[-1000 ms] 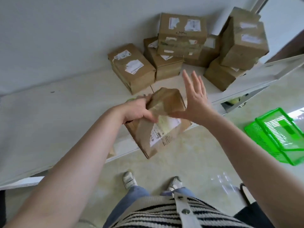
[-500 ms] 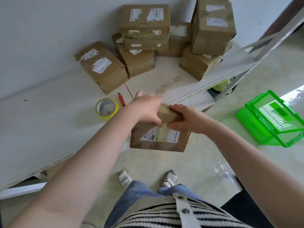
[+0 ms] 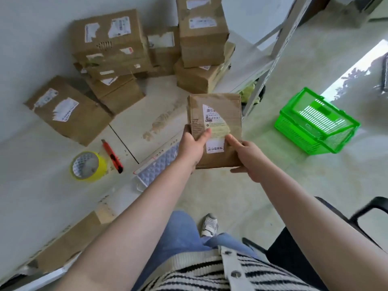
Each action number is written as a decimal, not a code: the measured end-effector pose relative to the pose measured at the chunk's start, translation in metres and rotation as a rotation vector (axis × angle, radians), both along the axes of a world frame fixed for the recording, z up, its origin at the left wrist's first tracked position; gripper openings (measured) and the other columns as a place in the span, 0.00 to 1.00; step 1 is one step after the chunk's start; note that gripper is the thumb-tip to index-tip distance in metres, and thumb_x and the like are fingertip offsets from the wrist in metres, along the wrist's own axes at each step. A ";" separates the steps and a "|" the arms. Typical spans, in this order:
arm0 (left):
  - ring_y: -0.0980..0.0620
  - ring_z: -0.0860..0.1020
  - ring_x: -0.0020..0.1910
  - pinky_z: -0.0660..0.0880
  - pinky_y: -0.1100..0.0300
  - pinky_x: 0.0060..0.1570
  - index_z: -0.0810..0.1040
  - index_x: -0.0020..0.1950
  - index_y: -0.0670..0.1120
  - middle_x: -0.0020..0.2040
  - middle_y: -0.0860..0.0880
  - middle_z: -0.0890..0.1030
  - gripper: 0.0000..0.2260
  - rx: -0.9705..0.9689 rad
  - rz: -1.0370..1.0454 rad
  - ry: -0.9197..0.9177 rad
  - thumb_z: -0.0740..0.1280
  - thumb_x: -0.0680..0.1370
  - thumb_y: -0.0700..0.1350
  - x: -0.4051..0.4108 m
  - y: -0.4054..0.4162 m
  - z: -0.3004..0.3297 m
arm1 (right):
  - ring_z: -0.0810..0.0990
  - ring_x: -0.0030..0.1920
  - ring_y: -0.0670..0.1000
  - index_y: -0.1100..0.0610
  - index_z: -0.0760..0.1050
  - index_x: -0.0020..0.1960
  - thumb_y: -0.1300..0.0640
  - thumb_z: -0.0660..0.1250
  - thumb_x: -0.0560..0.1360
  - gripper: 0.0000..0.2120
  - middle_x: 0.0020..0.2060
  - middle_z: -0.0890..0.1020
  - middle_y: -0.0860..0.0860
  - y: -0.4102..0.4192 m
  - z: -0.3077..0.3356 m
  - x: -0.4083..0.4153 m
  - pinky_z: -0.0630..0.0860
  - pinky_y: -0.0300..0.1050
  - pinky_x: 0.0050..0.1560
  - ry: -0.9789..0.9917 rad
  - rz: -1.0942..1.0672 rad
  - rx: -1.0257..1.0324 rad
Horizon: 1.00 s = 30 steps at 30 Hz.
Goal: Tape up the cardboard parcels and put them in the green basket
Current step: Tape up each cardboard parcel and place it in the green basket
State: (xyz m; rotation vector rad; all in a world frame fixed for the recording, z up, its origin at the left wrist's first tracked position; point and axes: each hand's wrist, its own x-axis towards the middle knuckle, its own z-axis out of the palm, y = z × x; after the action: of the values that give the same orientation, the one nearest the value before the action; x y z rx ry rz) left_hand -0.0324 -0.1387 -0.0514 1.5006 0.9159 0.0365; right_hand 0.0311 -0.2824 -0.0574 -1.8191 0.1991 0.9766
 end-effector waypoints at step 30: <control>0.40 0.79 0.59 0.76 0.44 0.60 0.71 0.68 0.42 0.62 0.41 0.79 0.22 -0.115 -0.824 0.107 0.67 0.79 0.53 0.386 -0.201 -0.059 | 0.83 0.42 0.48 0.54 0.77 0.48 0.51 0.70 0.76 0.07 0.43 0.84 0.49 -0.203 -0.068 0.274 0.79 0.44 0.44 -0.117 -0.871 0.103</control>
State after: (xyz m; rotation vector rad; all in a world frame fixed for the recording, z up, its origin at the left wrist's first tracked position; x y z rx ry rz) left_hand 0.3540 -0.3397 -0.1100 1.6803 0.3179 -0.6876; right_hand 0.3054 -0.4858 -0.1255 -1.4523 0.7741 0.2546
